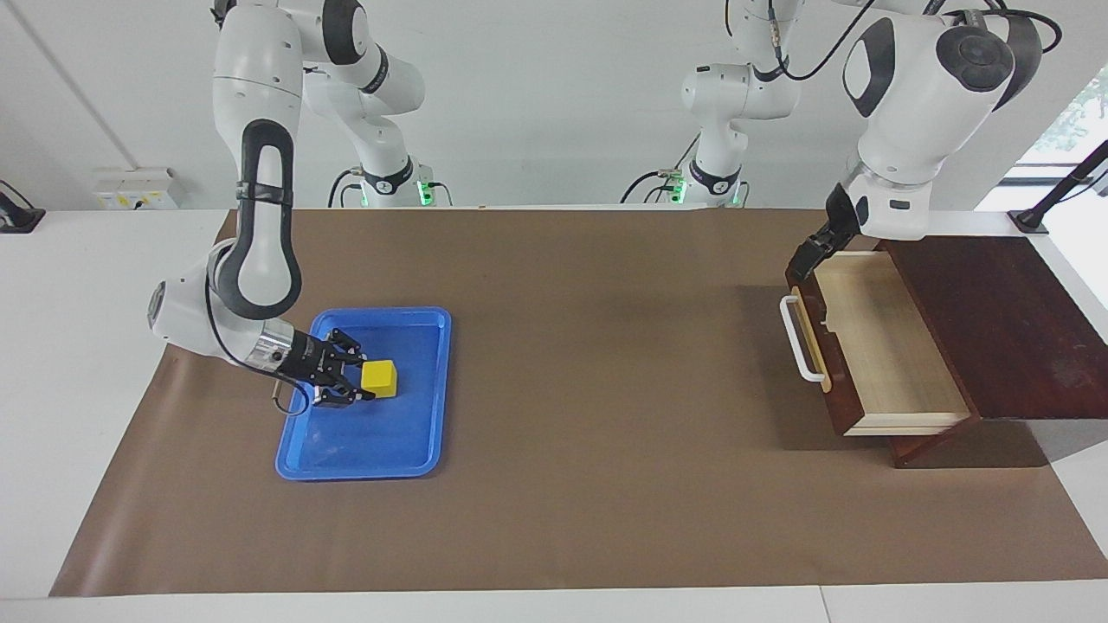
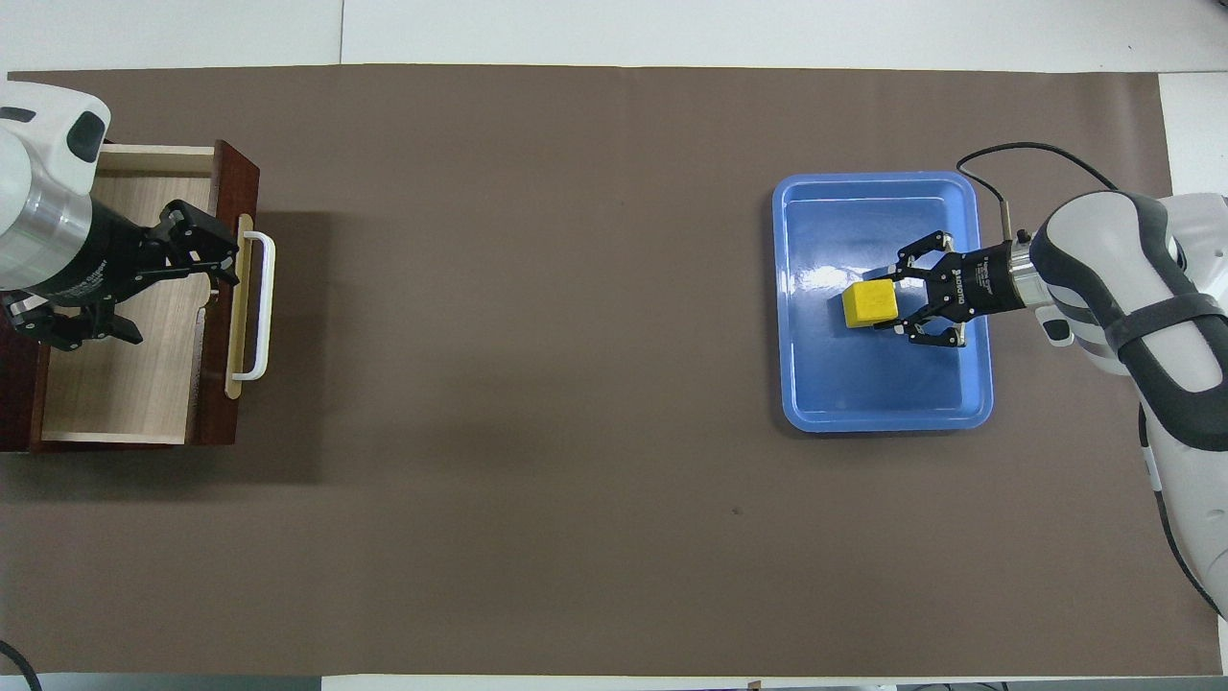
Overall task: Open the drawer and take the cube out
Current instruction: 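Lower the cube into the tray and open the right gripper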
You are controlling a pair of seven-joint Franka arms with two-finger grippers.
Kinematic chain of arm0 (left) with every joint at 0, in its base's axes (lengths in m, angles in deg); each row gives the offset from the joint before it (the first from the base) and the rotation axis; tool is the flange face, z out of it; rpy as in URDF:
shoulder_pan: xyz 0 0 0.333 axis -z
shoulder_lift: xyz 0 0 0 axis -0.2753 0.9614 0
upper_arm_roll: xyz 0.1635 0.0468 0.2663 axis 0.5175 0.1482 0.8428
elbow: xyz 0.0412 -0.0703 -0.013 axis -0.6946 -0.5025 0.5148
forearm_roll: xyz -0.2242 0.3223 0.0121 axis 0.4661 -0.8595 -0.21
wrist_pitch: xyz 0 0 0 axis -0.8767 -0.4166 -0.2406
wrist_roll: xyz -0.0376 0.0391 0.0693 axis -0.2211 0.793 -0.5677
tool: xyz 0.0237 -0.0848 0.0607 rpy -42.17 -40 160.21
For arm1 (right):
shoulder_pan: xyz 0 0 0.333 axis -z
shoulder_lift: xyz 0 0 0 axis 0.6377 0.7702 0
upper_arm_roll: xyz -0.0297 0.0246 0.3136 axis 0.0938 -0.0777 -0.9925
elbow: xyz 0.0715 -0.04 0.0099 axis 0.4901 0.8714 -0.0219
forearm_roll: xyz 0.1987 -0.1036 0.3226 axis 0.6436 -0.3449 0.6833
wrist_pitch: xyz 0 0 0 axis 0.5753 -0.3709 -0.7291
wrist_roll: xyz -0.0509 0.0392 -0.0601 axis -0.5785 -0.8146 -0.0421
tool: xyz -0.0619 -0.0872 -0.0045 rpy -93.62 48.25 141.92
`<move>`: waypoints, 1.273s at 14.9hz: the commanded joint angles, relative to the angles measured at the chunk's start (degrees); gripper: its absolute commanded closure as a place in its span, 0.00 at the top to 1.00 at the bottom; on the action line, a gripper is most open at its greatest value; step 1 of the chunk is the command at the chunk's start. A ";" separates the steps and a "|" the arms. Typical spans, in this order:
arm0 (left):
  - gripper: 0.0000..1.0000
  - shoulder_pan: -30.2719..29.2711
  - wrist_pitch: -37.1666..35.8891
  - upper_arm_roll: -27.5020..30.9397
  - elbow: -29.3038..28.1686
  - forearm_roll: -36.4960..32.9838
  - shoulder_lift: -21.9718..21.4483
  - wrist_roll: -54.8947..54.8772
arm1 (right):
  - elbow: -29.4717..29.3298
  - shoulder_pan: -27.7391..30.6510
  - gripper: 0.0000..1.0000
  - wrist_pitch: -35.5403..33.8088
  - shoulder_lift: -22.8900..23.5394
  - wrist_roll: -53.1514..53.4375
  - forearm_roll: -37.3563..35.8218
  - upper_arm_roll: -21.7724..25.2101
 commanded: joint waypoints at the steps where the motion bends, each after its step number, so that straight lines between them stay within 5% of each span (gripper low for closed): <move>1: 1.00 -1.48 -1.20 0.01 -1.29 -0.19 -1.35 -6.39 | 3.18 -0.22 0.00 2.87 -2.04 -2.05 1.14 -0.19; 5: 1.00 -3.41 -0.15 0.01 -2.35 -2.30 -1.79 -13.69 | 3.89 -0.22 0.00 3.41 -2.13 -2.93 1.14 -0.19; 6: 1.00 -3.50 0.29 0.01 -2.44 -2.30 -1.88 -14.05 | 3.98 -0.22 0.13 3.41 -2.13 -2.93 1.14 -0.19; 7: 1.00 -3.42 0.55 0.01 -2.44 -2.30 -1.80 -14.05 | 3.89 -0.22 0.51 3.49 -2.13 -2.93 1.14 -0.19; 9: 1.00 -3.24 1.43 -0.08 -2.44 -2.30 -1.79 -14.84 | 3.37 -0.22 0.84 3.14 -2.13 -2.41 1.14 -0.10; 10: 1.00 -3.07 1.96 0.00 -2.53 -2.30 -1.79 -15.97 | 2.84 -0.14 0.91 2.53 -2.13 -2.23 1.14 -0.10; 14: 1.00 -2.71 3.54 -0.08 -3.23 -2.30 -1.79 -20.10 | -0.59 0.48 0.99 -3.44 -3.96 -0.74 -0.87 0.77; 19: 1.00 -2.45 6.43 -0.17 -3.32 -2.30 -0.56 -12.47 | -1.46 -2.68 1.00 -5.19 -15.90 1.46 -19.03 0.42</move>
